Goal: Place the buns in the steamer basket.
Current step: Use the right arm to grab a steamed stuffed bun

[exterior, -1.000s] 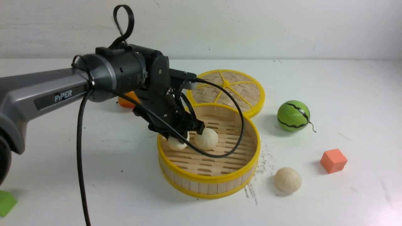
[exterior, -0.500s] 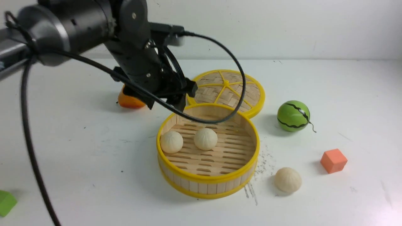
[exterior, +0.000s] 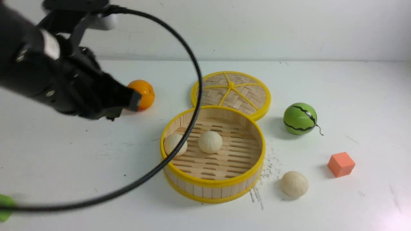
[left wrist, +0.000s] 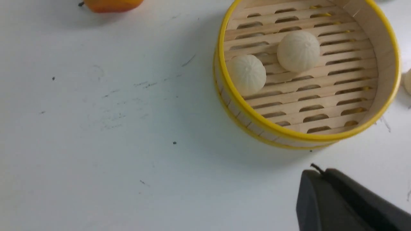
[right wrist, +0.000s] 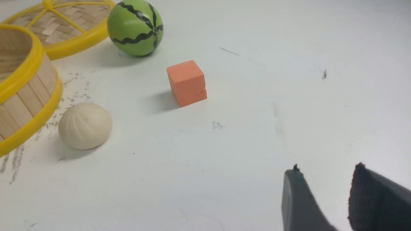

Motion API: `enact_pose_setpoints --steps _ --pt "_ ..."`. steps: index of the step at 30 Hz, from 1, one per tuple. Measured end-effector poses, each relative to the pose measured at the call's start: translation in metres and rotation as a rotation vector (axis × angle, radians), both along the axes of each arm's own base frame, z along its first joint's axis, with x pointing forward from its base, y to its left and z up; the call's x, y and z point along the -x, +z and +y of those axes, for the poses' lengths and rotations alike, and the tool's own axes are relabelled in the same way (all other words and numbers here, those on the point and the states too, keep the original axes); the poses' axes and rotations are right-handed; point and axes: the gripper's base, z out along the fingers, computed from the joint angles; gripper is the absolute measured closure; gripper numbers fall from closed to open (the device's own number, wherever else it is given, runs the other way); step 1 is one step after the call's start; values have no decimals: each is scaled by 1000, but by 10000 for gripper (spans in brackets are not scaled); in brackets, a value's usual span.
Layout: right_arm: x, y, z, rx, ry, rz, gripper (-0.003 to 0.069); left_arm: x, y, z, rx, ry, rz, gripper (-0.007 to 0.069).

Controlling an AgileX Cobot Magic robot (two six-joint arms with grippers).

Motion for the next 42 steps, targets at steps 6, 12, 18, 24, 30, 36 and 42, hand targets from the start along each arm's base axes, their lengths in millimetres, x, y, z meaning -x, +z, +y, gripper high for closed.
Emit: enact_pose_setpoints --steps 6,12,18,24,30,36,42 --pt "0 0 1 -45 -5 -3 419 67 -12 33 87 32 -94 638" --pt "-1 2 17 -836 -65 -15 419 135 -44 67 179 34 -249 638" --pt "-1 4 23 -1147 -91 2 419 171 -82 85 238 31 -358 638" --pt "-1 3 22 -1012 -59 -6 419 179 -92 89 254 29 -384 638" --pt "5 45 25 -664 94 -73 521 179 -92 89 257 29 -390 638" --pt "-11 141 29 -82 325 90 677 179 -92 89 257 29 -390 638" --pt "-52 188 34 135 529 296 676 179 -92 89 257 29 -390 638"
